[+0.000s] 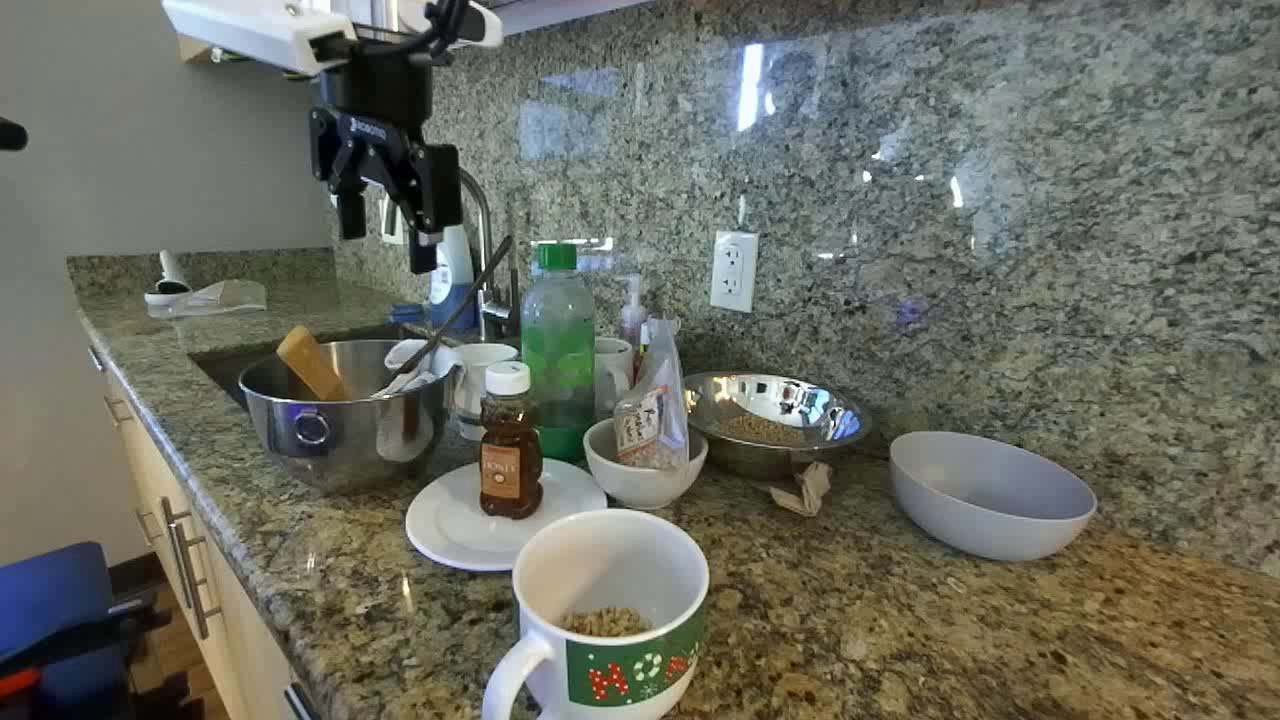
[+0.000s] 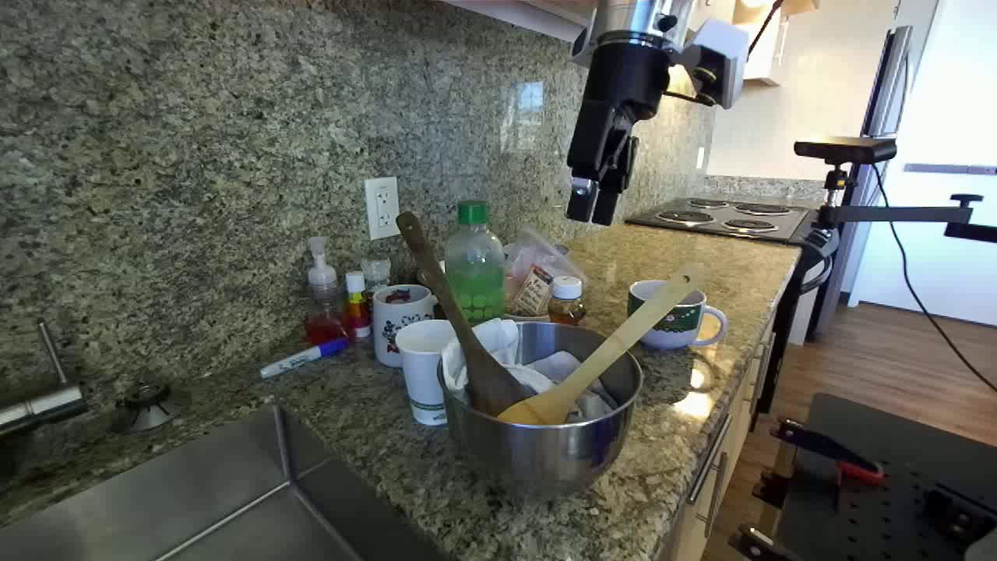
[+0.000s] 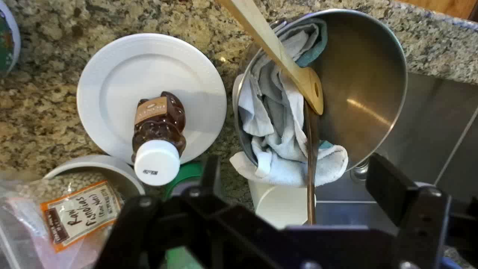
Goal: Pick up the wooden spoon from the silver dish, stir in the silver bowl containing contents, and put the spoon back in the silver dish.
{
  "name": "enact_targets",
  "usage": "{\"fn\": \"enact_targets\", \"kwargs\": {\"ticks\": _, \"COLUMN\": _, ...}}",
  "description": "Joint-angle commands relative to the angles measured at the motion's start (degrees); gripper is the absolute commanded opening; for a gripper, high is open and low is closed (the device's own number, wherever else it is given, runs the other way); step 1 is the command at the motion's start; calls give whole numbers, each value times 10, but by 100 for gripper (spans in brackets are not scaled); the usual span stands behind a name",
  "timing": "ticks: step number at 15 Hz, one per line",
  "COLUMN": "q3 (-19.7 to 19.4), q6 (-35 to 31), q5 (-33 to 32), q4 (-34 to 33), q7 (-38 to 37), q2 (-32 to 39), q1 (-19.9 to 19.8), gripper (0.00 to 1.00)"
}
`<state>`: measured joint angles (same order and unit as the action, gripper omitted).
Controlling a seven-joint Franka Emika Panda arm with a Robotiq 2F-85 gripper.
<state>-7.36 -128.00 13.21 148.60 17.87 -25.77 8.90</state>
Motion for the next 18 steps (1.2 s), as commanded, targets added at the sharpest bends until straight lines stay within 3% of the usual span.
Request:
{"fn": "enact_targets", "kwargs": {"ticks": 1, "q3": 10, "q6": 3, "q5": 5, "q4": -1, "q7": 4, "q2": 1, "q1": -11, "gripper": 100}}
{"fn": "enact_targets", "kwargs": {"ticks": 10, "q3": 8, "q6": 2, "q5": 5, "q4": -4, "q7": 2, "q2": 3, "q1": -16, "gripper": 100}}
{"fn": "enact_targets", "kwargs": {"ticks": 18, "q3": -27, "q6": 21, "q5": 5, "q4": 9, "q7": 3, "q2": -22, "q1": -67, "gripper": 100}}
